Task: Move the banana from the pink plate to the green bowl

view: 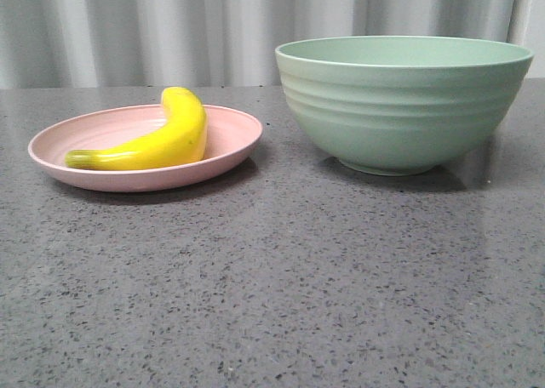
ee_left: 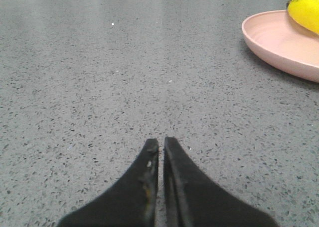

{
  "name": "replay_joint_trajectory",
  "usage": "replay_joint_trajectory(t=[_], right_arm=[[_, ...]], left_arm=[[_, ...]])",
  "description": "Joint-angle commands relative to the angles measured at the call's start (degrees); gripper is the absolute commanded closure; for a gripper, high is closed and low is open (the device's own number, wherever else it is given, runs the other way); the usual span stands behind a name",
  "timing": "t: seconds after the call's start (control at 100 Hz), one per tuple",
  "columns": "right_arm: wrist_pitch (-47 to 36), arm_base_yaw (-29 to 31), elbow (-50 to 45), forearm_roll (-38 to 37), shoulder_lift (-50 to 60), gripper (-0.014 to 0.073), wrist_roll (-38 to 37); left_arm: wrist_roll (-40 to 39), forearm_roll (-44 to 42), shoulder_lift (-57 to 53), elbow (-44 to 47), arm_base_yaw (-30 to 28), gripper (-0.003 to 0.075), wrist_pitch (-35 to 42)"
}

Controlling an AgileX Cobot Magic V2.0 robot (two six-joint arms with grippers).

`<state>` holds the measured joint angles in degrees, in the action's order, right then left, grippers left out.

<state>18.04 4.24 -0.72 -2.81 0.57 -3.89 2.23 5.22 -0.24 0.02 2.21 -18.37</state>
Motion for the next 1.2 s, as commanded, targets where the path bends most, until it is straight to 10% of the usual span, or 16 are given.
replay_joint_trajectory(t=[0.0, 1.19], right_arm=[[-1.82, 0.24, -1.49, 0.21, 1.11, 0.0668, 0.55], [-3.41, 0.24, -1.49, 0.21, 1.11, 0.0668, 0.55]], left_arm=[[-0.06, 0.59, -1.86, 1.52, 0.06, 0.0739, 2.48], [-0.06, 0.39, -1.86, 1.52, 0.06, 0.0739, 3.53]])
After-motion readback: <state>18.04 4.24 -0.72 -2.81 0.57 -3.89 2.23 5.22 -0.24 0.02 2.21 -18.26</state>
